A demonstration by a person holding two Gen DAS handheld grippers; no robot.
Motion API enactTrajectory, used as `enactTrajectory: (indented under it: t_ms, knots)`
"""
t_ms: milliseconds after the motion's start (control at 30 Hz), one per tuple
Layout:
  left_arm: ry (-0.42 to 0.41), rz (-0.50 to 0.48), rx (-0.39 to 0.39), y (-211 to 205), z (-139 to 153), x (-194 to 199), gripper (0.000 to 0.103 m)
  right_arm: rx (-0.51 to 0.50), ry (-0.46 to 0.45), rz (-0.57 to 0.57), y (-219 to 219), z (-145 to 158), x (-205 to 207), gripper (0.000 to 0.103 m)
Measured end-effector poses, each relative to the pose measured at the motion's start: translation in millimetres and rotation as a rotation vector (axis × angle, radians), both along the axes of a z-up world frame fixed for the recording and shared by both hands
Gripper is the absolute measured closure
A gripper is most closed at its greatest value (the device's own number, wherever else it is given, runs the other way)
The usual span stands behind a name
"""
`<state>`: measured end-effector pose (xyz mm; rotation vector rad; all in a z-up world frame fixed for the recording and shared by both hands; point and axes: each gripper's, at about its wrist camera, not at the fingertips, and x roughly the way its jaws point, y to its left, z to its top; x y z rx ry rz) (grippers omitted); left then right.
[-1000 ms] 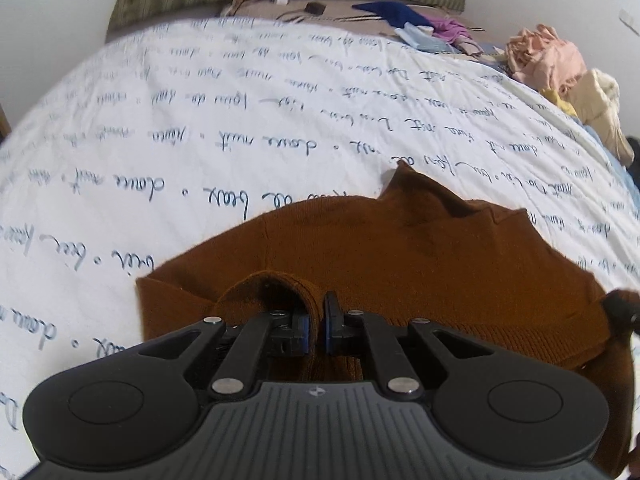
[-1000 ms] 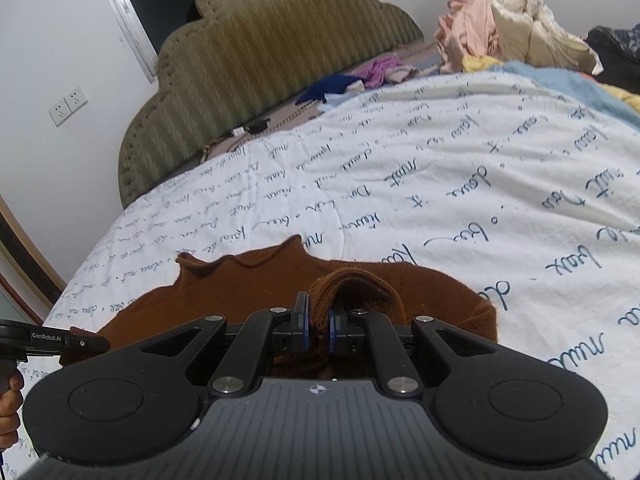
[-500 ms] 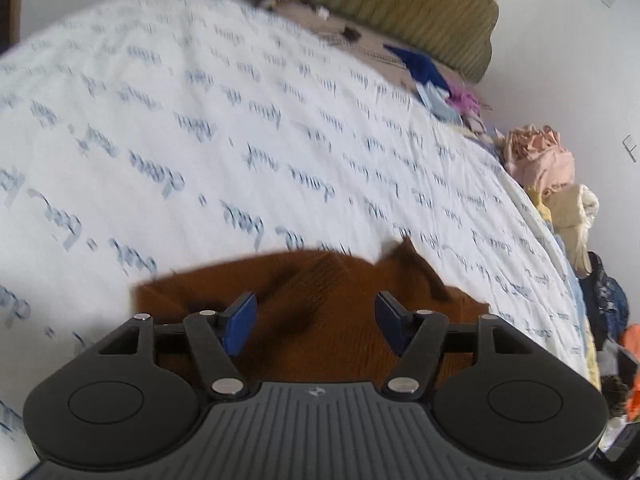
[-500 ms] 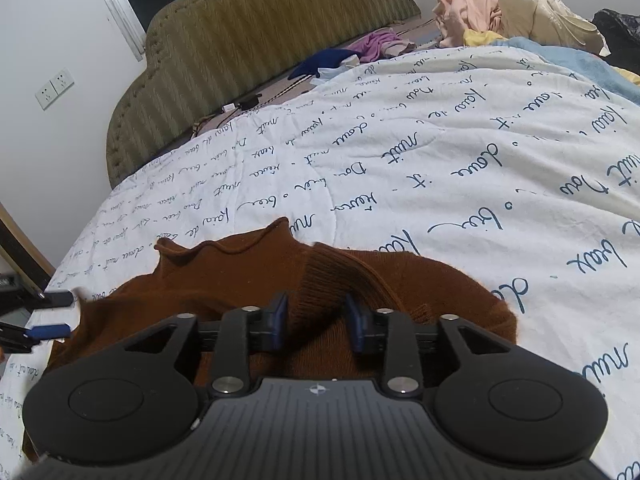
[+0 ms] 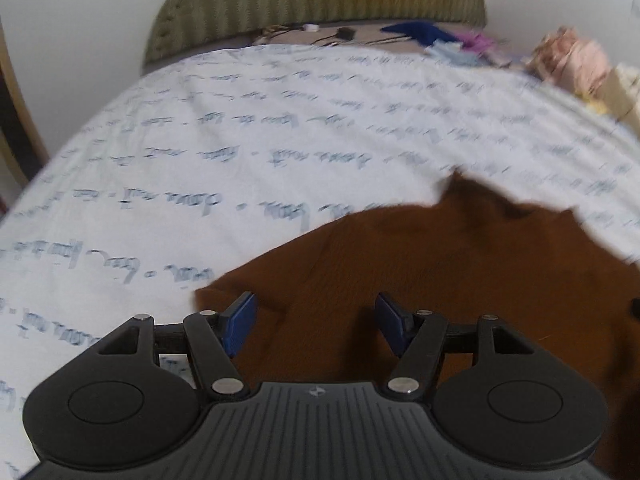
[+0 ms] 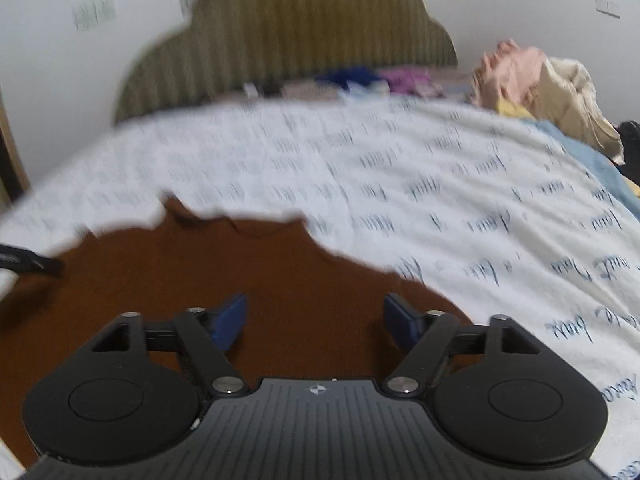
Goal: Fold small clothes
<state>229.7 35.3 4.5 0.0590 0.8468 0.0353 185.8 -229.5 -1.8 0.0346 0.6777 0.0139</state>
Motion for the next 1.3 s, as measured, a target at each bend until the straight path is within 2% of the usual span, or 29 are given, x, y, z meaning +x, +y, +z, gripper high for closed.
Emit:
enactTrajectory:
  t_ms: [100, 167, 233, 333, 400, 533, 833, 933, 1067, 1233, 1300]
  knots:
    - [-0.003, 0.001, 0.004, 5, -4, -6, 0.038, -0.081, 0.005, -0.085, -5, -7, -6, 0.028]
    - [-0.008, -0.003, 0.002, 6, -4, -12, 0.038, -0.057, -0.039, -0.057, -3, -1, -20, 0.025]
    - [-0.019, -0.005, 0.010, 4, -6, -16, 0.038, -0.048, -0.074, -0.019, 5, 2, -34, 0.014]
    - [-0.027, -0.003, 0.022, 1, -12, -20, 0.038, -0.146, -0.047, 0.035, 23, -10, -40, 0.014]
    - [-0.036, -0.001, 0.015, 4, -14, -23, 0.037, -0.184, -0.020, 0.028, 24, -21, -39, 0.012]
    - [-0.051, 0.004, 0.006, 8, -18, -27, 0.032, -0.083, -0.015, -0.013, 5, -27, -43, 0.007]
    - [-0.103, 0.003, 0.038, 5, -27, -34, 0.025, -0.086, -0.032, -0.019, 6, -36, -53, 0.001]
    - [-0.116, -0.002, 0.037, 6, -27, -37, 0.025, -0.089, -0.025, -0.037, 7, -32, -54, 0.001]
    - [-0.127, -0.007, 0.015, 10, -25, -42, 0.025, -0.108, -0.077, -0.036, 19, -20, -74, 0.001]
    - [-0.142, -0.015, -0.016, 15, -22, -56, 0.024, -0.086, -0.031, -0.020, 17, -31, -80, 0.000]
    - [-0.147, -0.017, -0.025, 19, -22, -64, 0.021, -0.023, -0.020, -0.036, 8, -36, -80, 0.000]
